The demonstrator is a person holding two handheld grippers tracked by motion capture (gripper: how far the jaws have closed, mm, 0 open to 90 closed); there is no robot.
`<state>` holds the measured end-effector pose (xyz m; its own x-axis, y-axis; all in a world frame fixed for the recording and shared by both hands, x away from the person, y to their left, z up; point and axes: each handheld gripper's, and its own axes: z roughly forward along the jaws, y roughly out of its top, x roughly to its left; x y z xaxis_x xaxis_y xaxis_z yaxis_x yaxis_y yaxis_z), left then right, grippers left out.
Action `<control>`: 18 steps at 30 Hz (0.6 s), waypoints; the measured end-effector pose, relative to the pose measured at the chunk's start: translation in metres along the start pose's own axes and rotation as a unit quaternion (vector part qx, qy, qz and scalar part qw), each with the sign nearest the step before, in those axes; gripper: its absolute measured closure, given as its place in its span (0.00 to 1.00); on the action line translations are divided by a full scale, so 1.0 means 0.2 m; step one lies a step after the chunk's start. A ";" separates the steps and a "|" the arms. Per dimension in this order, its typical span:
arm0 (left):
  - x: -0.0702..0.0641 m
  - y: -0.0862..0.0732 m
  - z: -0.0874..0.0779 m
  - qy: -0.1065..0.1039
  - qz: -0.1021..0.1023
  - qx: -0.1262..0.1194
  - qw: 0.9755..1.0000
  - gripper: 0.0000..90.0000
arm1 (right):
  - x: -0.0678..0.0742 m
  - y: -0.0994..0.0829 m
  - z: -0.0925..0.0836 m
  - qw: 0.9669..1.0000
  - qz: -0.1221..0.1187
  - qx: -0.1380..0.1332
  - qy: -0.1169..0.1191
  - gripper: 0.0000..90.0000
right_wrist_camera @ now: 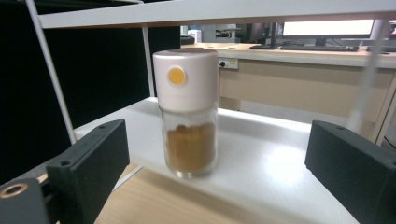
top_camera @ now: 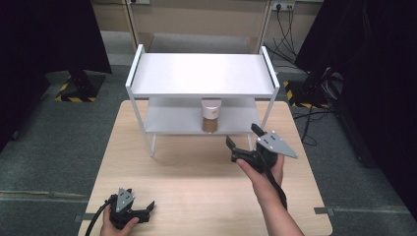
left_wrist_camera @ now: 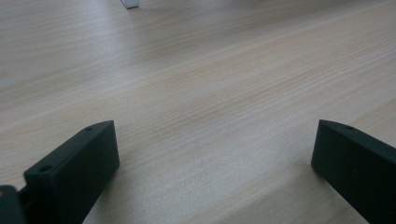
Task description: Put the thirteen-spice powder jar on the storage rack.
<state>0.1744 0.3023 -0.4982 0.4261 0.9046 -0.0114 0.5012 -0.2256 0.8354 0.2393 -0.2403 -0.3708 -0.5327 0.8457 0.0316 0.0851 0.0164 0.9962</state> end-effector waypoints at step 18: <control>0.00 0.00 0.00 0.001 0.003 0.001 1.000 0.00 | -0.10 -0.17 -0.36 1.000 -0.007 0.002 -0.031 0.07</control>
<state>0.1744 0.3013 -0.4980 0.4269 0.9043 -0.0057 0.5006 -0.2311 0.8343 0.1863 -0.2972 -0.3986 -0.4814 0.8764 0.0124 0.0822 0.0310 0.9961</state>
